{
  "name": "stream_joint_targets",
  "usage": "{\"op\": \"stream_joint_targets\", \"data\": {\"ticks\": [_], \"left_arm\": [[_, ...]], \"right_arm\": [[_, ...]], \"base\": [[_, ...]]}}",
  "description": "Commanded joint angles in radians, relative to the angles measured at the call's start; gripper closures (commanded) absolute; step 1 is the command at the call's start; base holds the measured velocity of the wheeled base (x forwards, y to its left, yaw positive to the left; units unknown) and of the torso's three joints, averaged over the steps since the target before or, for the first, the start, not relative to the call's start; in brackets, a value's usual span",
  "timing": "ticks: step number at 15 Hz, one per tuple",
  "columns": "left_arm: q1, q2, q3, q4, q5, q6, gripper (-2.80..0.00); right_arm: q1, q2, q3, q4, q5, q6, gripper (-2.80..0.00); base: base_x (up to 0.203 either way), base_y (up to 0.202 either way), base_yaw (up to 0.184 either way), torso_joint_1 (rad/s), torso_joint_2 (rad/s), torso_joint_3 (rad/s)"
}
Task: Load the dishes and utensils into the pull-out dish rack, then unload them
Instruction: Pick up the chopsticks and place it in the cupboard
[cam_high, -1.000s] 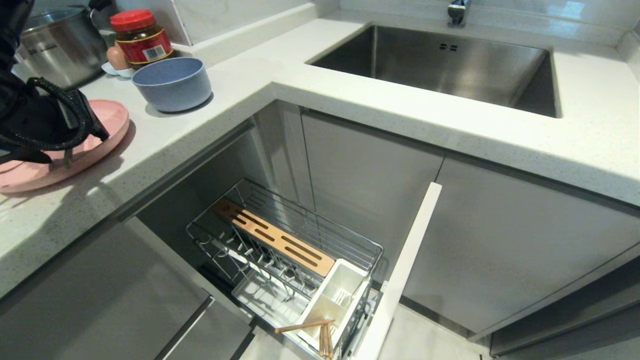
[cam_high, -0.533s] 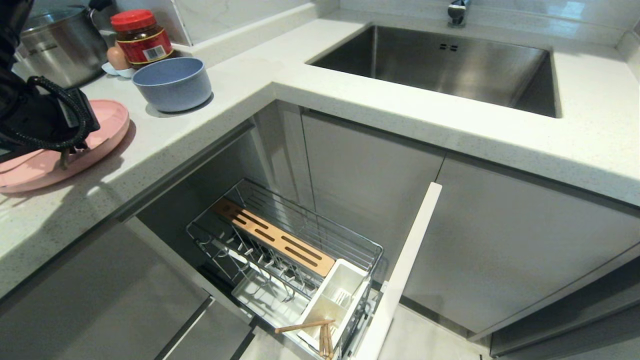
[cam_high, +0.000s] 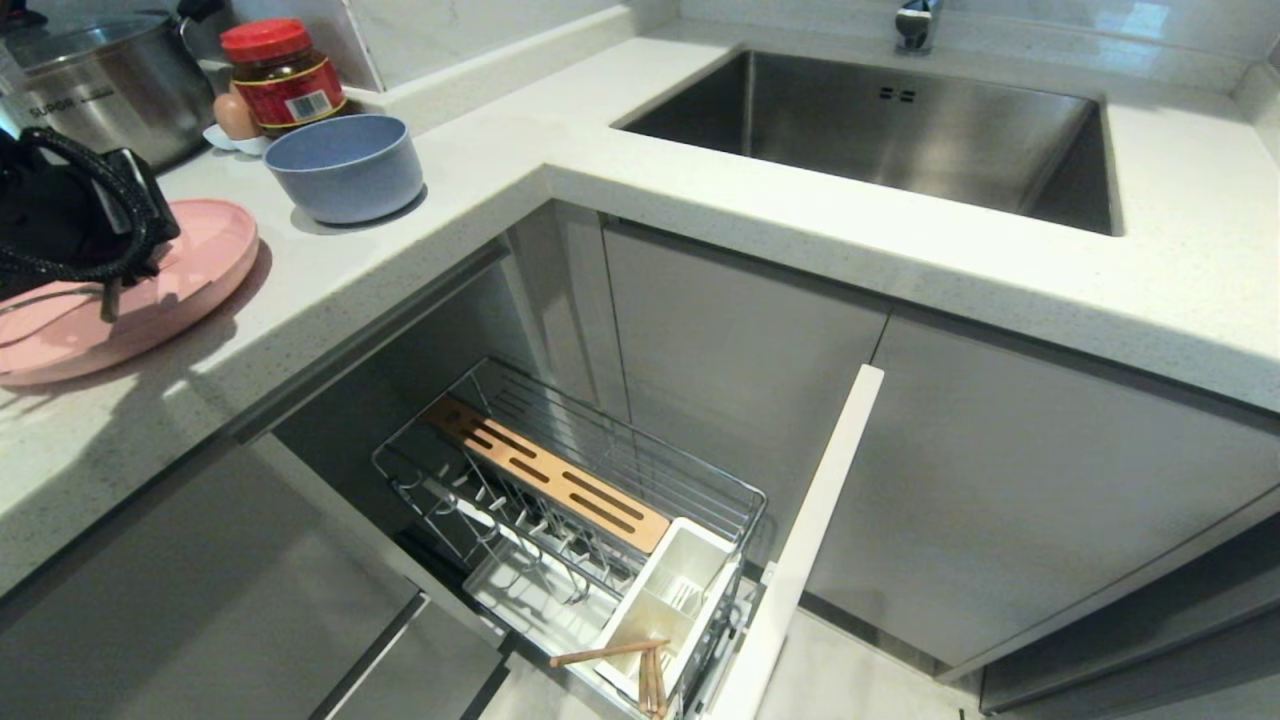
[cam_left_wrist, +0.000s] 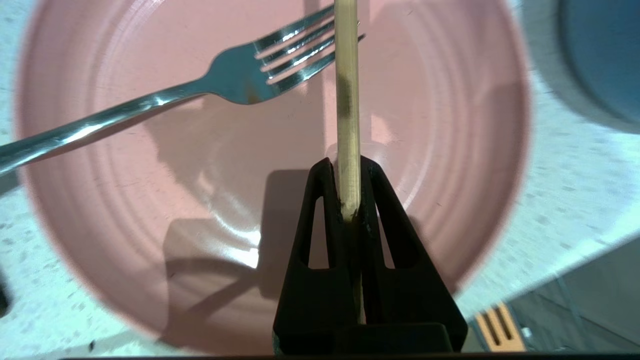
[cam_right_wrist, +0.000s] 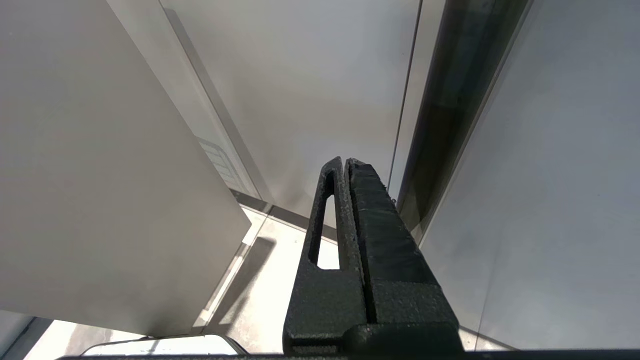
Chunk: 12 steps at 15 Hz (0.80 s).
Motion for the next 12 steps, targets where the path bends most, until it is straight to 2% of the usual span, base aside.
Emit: {"op": "stream_joint_targets", "data": {"ticks": [1, 5, 7, 10, 12], "left_arm": [[-0.037, -0.071, 0.000, -0.001, 0.002, -0.004, 0.00], [-0.206, -0.172, 0.006, -0.018, 0.002, -0.012, 0.00], [-0.318, -0.206, 0.018, -0.026, 0.002, -0.023, 0.00], [-0.555, -0.234, 0.052, -0.027, 0.003, -0.046, 0.00], [-0.663, -0.235, 0.119, -0.029, 0.002, -0.049, 0.00]], "right_arm": [[0.000, -0.002, 0.000, 0.000, 0.000, 0.001, 0.00], [0.000, -0.002, 0.000, 0.000, 0.000, 0.001, 0.00], [0.000, -0.002, 0.000, 0.000, 0.000, 0.001, 0.00], [0.000, -0.002, 0.000, 0.000, 0.000, 0.001, 0.00], [0.000, -0.002, 0.000, 0.000, 0.000, 0.001, 0.00]], "base": [[0.000, 0.000, 0.000, 0.000, 0.00, 0.000], [0.000, 0.000, 0.000, 0.000, 0.00, 0.000], [0.000, 0.000, 0.000, 0.000, 0.00, 0.000], [0.000, 0.000, 0.000, 0.000, 0.00, 0.000], [0.000, 0.000, 0.000, 0.000, 0.00, 0.000]]}}
